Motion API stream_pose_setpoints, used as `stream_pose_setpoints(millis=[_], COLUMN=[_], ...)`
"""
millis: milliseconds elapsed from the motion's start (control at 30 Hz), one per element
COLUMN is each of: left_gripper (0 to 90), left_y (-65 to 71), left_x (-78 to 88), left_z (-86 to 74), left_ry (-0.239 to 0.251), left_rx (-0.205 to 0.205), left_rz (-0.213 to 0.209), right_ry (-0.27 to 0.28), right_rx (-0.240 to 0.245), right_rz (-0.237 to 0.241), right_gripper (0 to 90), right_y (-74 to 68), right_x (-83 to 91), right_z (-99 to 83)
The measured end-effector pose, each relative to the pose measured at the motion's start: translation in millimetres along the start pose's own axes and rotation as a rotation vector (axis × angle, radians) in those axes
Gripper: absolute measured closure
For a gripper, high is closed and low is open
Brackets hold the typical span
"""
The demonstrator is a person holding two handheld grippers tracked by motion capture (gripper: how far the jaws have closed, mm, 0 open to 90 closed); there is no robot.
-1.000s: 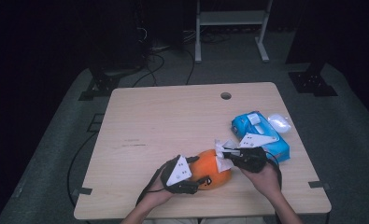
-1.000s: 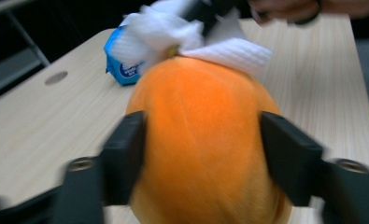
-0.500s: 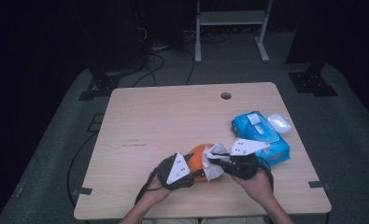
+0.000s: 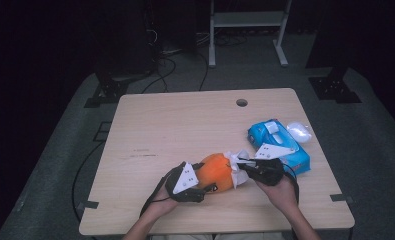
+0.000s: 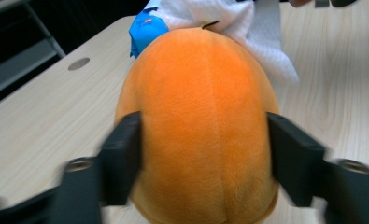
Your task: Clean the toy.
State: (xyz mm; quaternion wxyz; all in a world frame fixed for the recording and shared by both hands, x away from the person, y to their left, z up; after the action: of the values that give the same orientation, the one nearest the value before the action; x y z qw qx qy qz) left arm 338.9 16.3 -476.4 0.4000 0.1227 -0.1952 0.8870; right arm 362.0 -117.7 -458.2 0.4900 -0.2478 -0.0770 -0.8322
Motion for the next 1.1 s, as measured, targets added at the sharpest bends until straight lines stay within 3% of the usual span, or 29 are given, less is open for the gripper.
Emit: stream_pose_setpoints(millis=[33, 100, 233, 400, 467, 533, 667, 733, 867, 967, 1000, 1033, 1100], left_gripper=[18.3, 16.6, 36.7, 42.8, 42.4, 39.0, 13.8, 14.7, 31.8, 36.2, 36.1, 35.2, 28.8], left_y=[-1.1, -3.7, -3.6, 6.9, 7.9, 6.0, -5.9, -7.4, -1.3, 8.3, 10.9, 11.7, 8.9], left_x=[-0.6, -1.9, 2.2, 3.4, 3.6, 3.5, -0.2, -0.4, 2.9, 3.1, 2.7, 2.4, 1.4], left_z=[0.2, -1.7, -4.2, -1.3, -0.9, -0.8, -4.3, -6.9, -4.9, -0.3, 1.4, 2.4, 2.9], left_ry=[-0.011, -0.025, -0.021, -0.005, -0.002, 0.003, -0.028, -0.036, -0.027, -0.004, -0.005, -0.001, 0.012], left_rx=[0.046, 0.072, 0.02, -0.079, -0.089, -0.064, 0.062, 0.081, -0.017, -0.09, -0.117, -0.107, -0.057], left_rz=[-0.011, -0.001, 0.008, -0.001, -0.006, -0.007, 0.019, 0.001, 0.009, 0.003, 0.008, 0.007, 0.003], right_ry=[-0.003, -0.002, -0.01, 0.012, 0.008, -0.005, -0.033, -0.028, -0.02, 0.022, 0.021, 0.01, 0.01], right_rx=[0.009, 0.014, 0.066, 0.018, -0.001, -0.019, -0.014, -0.001, 0.031, 0.031, 0.043, 0.068, 0.064], right_rz=[-0.001, 0.017, 0.037, -0.005, -0.03, -0.044, 0.0, 0.016, 0.043, 0.099, 0.097, 0.077, 0.067], right_gripper=[83.5, 83.5, 83.5, 83.5, 83.4, 83.5, 83.4, 83.5, 83.5, 83.4, 83.4, 83.4, 83.5], right_y=[-2.7, -9.4, -25.7, -6.4, 3.5, 11.4, 5.0, -1.4, -18.2, -30.4, -32.7, -33.5, -28.4], right_x=[-1.9, -4.5, -8.4, 0.4, 4.0, 5.4, 0.7, -0.8, -2.5, -2.8, -3.4, -3.8, -2.2], right_z=[0.4, 1.2, 9.2, 8.2, 4.2, -1.3, -7.1, -3.7, 5.8, 15.2, 16.7, 18.0, 17.3])
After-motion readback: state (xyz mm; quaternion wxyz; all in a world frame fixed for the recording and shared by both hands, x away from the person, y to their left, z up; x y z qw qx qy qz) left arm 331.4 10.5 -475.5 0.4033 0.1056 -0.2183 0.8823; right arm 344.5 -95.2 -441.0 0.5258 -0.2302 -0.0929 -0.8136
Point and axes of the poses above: each handheld gripper's, and its own axes: x roughly backward along the jaws, z roughly out of its top, y roughly to its right, the point moved 10 cm from there along -x, roughly forward along the jaws, and after that the axes turned 10 degrees about z, right-handed, at the moved point
